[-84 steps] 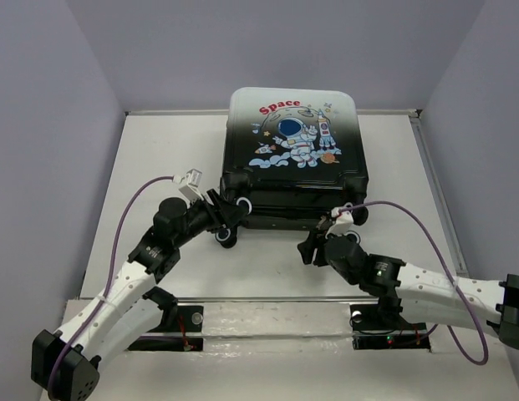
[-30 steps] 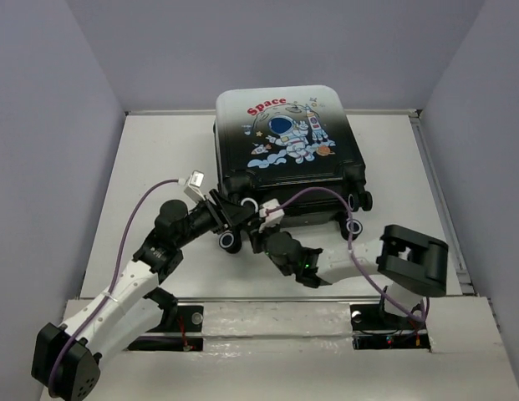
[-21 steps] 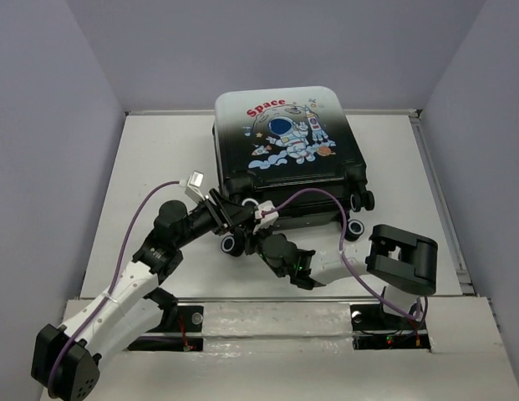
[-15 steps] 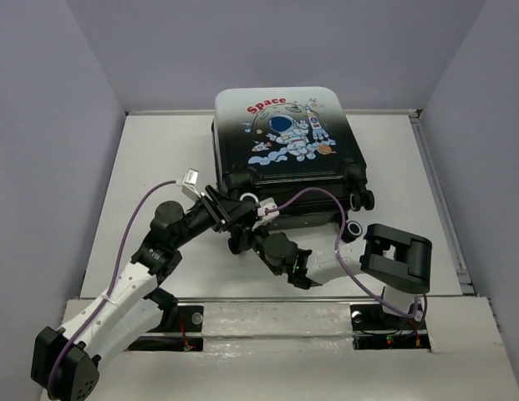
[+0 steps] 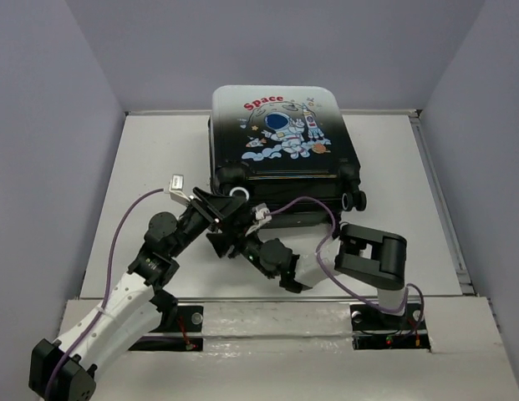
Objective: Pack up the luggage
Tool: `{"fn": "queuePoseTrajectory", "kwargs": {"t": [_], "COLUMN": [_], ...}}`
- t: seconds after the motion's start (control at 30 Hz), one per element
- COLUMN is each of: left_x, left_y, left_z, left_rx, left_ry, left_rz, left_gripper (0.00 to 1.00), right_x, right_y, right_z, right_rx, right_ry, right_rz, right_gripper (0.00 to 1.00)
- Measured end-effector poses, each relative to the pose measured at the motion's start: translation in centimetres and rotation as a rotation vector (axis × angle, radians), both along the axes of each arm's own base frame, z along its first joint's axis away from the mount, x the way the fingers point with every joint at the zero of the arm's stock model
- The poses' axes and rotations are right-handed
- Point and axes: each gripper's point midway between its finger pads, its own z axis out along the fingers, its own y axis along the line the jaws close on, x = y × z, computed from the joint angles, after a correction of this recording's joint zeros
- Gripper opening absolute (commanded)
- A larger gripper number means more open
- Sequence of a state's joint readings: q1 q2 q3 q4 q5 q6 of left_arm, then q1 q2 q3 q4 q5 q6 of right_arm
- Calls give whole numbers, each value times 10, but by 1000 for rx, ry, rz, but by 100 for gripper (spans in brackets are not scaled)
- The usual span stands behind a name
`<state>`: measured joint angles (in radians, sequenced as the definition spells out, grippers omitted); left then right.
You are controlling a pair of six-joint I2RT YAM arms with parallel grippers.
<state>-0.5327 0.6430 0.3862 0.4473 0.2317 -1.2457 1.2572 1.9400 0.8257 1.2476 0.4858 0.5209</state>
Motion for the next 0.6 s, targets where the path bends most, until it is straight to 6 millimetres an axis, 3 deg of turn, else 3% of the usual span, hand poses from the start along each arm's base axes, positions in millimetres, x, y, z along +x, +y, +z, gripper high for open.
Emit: {"fn": "queuePoseTrajectory", "kwargs": {"t": [0.1, 0.17, 0.37, 0.47, 0.6], "left_x": [-16, -22, -24, -24, -24], "left_y": [-10, -13, -13, -12, -11], "left_z": [-23, -35, -36, -36, -36], "left_rx": [27, 37, -3, -15, -17], "left_ry": [43, 52, 3, -7, -11], "left_rz": [-74, -106, -108, -105, -103], "left_gripper": [6, 8, 26, 35, 45], "right_x": [-45, -68, -71, -68, -54], "right_y": [-19, -41, -96, -113, -120], "right_z": [-20, -14, 49, 51, 43], "right_rx": [-73, -97, -92, -162, -303], "right_ry": [34, 59, 91, 103, 106], "right_rz": [114, 162, 124, 81, 23], "right_gripper": [81, 85, 94, 95, 95]}}
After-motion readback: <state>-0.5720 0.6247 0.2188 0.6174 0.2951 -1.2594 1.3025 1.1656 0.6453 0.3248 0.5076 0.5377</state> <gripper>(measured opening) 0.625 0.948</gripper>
